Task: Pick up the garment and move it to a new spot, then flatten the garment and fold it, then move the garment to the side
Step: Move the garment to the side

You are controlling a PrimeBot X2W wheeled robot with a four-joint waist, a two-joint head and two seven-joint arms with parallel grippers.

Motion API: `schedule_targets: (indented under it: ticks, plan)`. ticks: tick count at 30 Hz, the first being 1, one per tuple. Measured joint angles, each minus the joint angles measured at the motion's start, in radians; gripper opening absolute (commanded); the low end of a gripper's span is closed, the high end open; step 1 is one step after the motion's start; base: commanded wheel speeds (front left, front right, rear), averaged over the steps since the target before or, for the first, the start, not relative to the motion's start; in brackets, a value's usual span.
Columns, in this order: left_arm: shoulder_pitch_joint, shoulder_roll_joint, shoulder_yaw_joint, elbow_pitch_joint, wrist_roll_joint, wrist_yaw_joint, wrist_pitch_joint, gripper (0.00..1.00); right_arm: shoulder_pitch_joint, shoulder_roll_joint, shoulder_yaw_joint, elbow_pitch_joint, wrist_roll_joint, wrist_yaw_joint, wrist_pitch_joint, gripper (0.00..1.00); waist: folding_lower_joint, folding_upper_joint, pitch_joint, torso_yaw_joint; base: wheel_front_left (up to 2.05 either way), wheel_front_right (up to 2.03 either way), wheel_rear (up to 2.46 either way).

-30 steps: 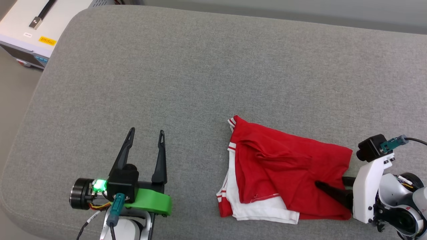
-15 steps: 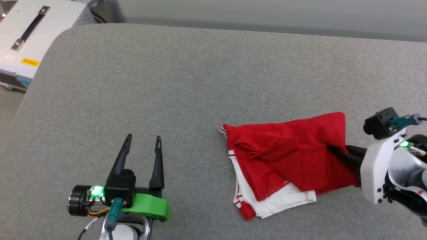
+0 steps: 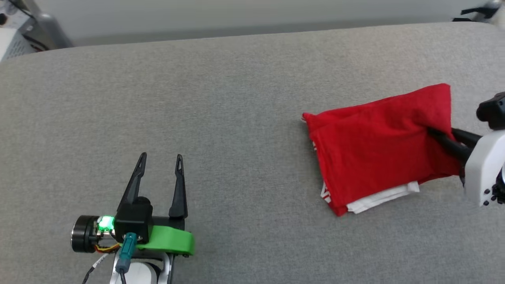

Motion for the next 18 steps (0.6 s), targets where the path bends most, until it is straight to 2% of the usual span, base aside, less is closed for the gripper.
schedule_targets:
  ticks: [9,18]
  plan:
    - [-0.097,0.034,-0.001,-0.049,0.02,-0.002,0.0,1.0,-0.042,-0.042,-0.148,0.214,-0.032,0.0,-0.082,0.0,0.0,0.0,0.115,-0.071,0.0,0.0,0.0]
    - [-0.166,0.052,-0.009,-0.076,0.024,-0.009,0.0,1.0,-0.166,-0.096,-0.259,0.422,-0.118,0.0,-0.135,0.0,0.0001,0.0,0.271,-0.072,0.0,0.0,0.0]
